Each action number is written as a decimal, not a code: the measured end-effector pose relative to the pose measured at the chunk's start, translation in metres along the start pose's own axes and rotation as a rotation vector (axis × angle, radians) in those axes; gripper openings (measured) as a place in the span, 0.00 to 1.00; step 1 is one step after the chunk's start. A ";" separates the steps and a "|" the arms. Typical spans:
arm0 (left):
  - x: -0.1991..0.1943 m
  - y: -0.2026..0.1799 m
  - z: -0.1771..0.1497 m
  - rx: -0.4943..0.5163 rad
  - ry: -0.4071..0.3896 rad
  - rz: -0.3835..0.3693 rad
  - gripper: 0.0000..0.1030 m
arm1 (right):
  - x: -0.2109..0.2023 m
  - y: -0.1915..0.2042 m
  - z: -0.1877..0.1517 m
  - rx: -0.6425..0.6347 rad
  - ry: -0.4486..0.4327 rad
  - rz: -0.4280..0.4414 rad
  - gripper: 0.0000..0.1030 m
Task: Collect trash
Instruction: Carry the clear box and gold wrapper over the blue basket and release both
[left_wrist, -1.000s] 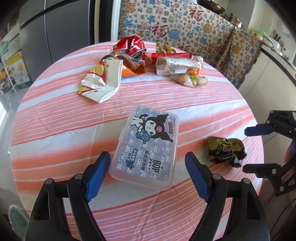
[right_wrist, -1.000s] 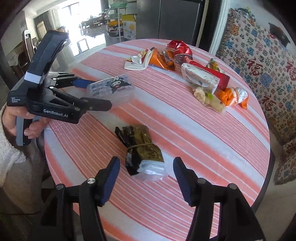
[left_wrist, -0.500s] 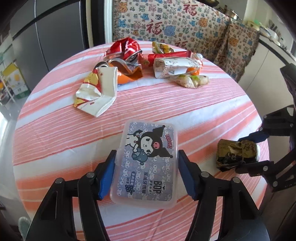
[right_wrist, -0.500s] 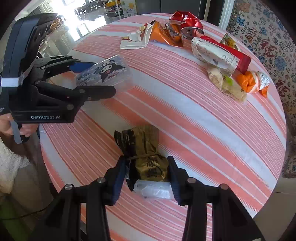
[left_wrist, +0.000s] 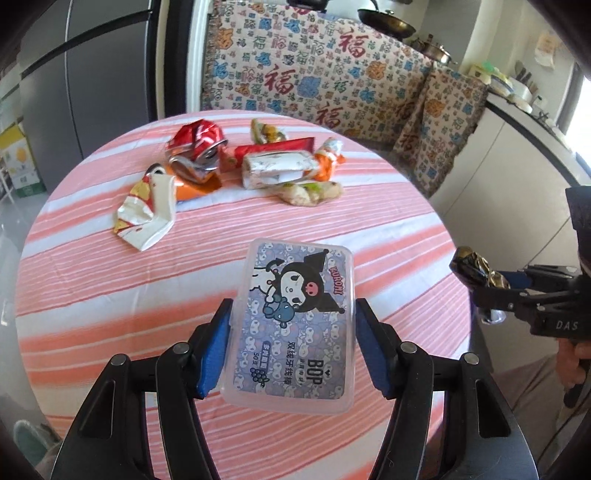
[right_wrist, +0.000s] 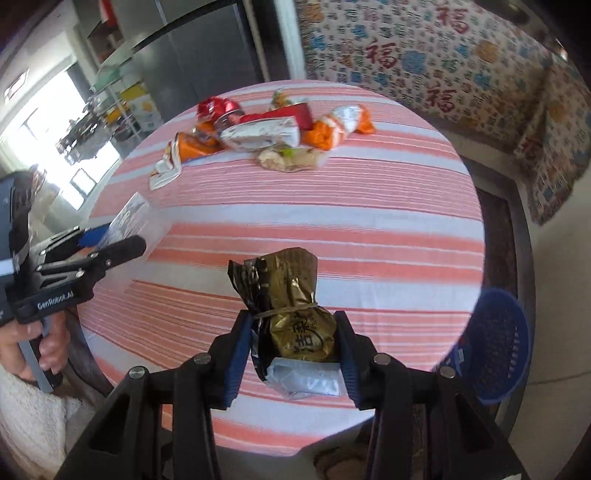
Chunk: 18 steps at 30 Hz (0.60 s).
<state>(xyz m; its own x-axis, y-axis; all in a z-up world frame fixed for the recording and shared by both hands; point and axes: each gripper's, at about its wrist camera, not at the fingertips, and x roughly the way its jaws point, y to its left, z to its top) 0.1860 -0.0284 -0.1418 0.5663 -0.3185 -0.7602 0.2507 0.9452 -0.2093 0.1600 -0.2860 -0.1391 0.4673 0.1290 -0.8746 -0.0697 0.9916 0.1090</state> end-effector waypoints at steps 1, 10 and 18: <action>-0.002 -0.012 0.003 0.007 -0.005 -0.017 0.63 | -0.009 -0.009 -0.003 0.033 -0.016 -0.008 0.43; 0.021 -0.146 0.039 0.136 0.009 -0.172 0.63 | -0.068 -0.113 -0.034 0.208 -0.142 -0.207 0.43; 0.088 -0.265 0.071 0.253 0.055 -0.275 0.63 | -0.067 -0.237 -0.056 0.382 -0.163 -0.303 0.43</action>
<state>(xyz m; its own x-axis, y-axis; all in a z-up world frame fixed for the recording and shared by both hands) 0.2251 -0.3123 -0.1093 0.4094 -0.5475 -0.7298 0.5778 0.7747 -0.2570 0.0960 -0.5303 -0.1330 0.5500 -0.1952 -0.8120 0.4030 0.9136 0.0533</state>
